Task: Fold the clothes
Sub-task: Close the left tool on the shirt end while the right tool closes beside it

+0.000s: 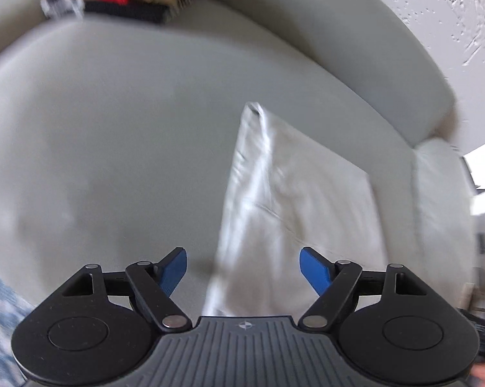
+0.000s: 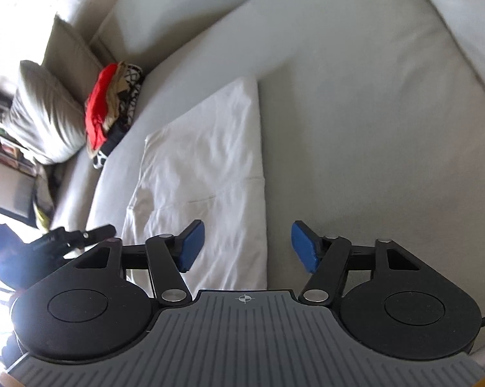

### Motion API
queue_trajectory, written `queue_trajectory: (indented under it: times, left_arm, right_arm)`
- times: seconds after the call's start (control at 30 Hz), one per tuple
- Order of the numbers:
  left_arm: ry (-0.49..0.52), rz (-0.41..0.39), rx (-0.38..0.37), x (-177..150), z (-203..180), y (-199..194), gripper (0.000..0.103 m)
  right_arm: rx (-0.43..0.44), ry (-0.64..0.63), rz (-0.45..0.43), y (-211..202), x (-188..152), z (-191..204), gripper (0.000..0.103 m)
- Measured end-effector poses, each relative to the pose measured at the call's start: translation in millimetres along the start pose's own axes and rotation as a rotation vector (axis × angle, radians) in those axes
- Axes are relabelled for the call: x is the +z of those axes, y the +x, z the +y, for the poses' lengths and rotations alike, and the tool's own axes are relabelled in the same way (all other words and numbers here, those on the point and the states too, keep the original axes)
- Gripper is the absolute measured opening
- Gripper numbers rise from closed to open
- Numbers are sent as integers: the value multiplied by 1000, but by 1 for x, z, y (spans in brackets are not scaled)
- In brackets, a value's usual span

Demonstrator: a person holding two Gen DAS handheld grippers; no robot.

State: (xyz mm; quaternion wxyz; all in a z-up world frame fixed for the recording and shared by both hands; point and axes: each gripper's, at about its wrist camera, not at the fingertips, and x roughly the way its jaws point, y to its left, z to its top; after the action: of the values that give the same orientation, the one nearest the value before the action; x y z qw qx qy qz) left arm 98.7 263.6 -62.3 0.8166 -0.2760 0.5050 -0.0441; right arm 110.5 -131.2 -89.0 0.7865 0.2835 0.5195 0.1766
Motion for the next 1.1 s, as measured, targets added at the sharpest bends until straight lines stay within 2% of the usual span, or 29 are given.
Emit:
queue_trajectory:
  times: [0.17, 0.3, 0.37, 0.5, 0.8, 0.97, 1.07, 1.1]
  left_arm:
    - [-49, 37, -87, 6, 10, 10, 75]
    - [-11, 148, -156, 8, 5, 27, 76]
    - [-11, 152, -152, 14, 3, 34, 78]
    - [-44, 136, -163, 31, 8, 49, 78]
    - [3, 204, -279, 56, -2, 86, 87]
    - [-13, 205, -335, 66, -6, 104, 87]
    - [-25, 190, -356, 71, -10, 114, 86]
    - [-24, 182, -353, 72, -13, 117, 86]
  right_arm:
    - [91, 57, 33, 12, 7, -15, 65]
    - [153, 113, 54, 24, 16, -24, 61]
    - [173, 144, 54, 31, 23, -28, 55]
    - [217, 189, 58, 48, 37, -34, 53]
    - [278, 217, 55, 87, 67, -35, 51]
    - [335, 222, 37, 106, 80, -36, 47]
    - [350, 277, 31, 119, 84, -43, 26]
    - [343, 289, 36, 123, 85, -45, 7]
